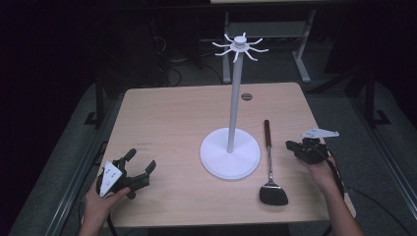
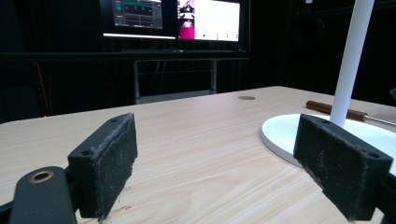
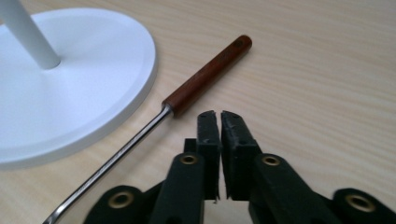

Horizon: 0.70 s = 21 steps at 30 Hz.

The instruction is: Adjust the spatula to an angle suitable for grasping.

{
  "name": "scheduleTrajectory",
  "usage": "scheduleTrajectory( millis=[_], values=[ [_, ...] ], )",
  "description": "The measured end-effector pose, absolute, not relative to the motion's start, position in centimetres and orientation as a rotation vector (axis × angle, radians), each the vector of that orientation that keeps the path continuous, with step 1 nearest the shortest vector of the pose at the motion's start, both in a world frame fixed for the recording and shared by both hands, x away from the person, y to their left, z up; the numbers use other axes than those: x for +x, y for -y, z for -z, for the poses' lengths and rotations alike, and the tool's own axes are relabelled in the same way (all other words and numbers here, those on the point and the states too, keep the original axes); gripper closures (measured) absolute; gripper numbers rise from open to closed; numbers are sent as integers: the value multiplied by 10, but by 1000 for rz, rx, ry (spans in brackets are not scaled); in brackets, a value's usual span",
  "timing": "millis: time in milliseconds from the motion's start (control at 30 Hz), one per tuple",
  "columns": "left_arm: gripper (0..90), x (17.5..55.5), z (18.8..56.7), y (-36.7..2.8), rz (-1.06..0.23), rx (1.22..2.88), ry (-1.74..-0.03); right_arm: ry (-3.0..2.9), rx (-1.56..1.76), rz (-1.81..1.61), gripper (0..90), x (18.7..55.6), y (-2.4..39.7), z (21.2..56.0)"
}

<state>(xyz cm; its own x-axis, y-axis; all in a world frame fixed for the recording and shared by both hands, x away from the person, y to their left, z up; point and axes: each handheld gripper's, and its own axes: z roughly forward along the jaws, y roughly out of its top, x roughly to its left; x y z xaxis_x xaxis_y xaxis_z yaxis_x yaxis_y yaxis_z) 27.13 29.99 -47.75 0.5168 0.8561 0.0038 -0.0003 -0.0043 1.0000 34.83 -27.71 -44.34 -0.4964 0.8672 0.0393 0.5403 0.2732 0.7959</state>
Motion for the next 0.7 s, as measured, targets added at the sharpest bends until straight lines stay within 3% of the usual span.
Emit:
scheduleTrajectory(
  millis=[700],
  values=[
    [128,271,478,-300,-801,1422,-798,-2193,1304,-1094,897,404,258,469]
  ],
)
